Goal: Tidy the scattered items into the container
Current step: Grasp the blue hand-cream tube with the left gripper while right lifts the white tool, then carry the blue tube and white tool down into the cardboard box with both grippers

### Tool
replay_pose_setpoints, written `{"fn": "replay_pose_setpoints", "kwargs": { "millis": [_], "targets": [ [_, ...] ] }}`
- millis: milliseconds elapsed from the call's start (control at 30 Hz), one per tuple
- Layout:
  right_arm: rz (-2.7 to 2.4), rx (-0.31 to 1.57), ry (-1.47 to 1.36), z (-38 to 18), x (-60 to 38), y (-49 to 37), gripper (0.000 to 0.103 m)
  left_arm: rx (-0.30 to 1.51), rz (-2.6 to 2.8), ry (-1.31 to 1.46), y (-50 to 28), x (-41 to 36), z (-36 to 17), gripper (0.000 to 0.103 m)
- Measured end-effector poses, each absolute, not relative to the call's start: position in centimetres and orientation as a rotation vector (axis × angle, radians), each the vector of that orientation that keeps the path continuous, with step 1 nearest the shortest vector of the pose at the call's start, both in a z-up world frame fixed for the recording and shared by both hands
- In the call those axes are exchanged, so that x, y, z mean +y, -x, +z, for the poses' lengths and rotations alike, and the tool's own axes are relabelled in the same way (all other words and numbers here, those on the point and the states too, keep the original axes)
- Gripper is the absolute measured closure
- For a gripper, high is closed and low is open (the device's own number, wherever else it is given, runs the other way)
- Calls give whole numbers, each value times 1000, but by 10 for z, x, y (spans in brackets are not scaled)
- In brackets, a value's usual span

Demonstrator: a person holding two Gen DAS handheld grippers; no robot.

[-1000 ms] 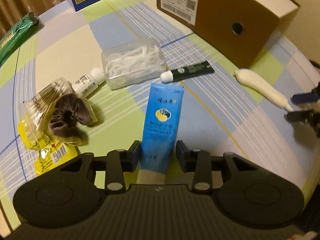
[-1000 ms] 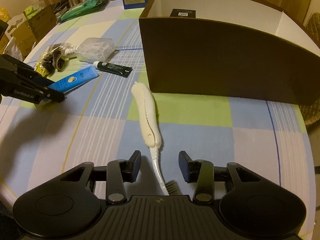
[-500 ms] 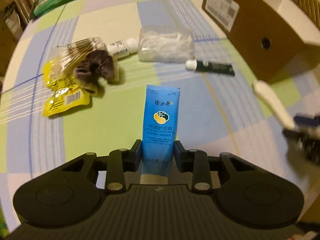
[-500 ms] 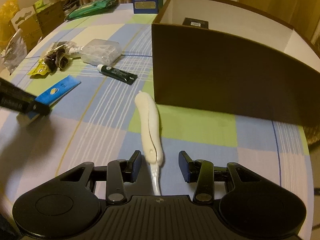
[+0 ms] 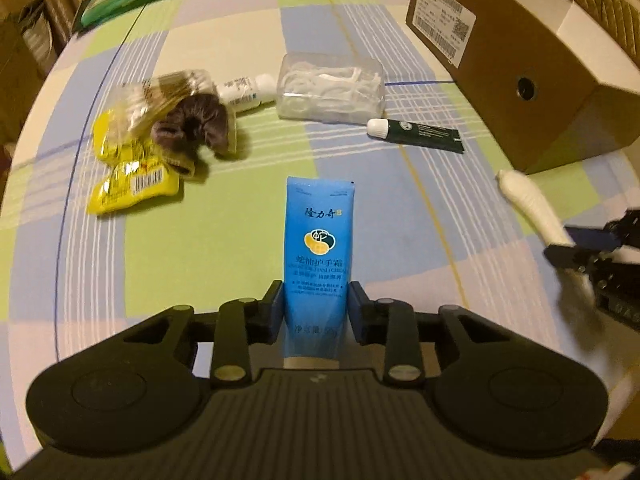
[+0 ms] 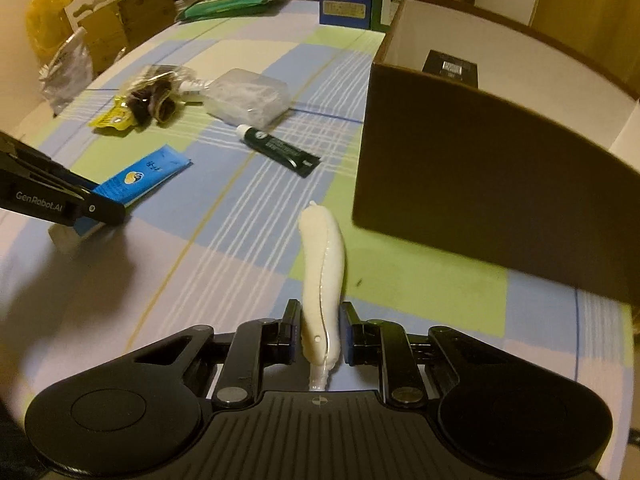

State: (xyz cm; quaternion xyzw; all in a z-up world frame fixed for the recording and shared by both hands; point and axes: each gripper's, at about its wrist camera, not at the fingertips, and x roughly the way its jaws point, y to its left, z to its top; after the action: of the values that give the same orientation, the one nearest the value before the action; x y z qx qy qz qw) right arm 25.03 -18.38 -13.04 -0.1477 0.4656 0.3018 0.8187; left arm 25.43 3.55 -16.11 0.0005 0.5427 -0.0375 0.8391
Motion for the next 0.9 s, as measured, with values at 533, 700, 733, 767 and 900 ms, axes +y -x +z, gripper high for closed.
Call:
{"fn": "replay_pose_setpoints", "kwargs": {
  "millis": [533, 700, 733, 767, 900],
  "targets": [
    [708, 913, 152, -58, -222, -255, 86, 972, -172, 26, -234, 1, -78, 75],
    [728, 887, 104, -38, -239, -256, 86, 912, -226, 27, -239, -18, -54, 75],
    [733, 885, 98, -35, -241, -257, 86, 904, -235, 26, -241, -22, -51, 75],
    [738, 881, 92, -31, -244, -257, 86, 894, -245, 23, -242, -26, -48, 75],
    [767, 876, 34, -20, -258, -260, 86, 861, -276, 19, -249, -44, -37, 75]
  ]
}}
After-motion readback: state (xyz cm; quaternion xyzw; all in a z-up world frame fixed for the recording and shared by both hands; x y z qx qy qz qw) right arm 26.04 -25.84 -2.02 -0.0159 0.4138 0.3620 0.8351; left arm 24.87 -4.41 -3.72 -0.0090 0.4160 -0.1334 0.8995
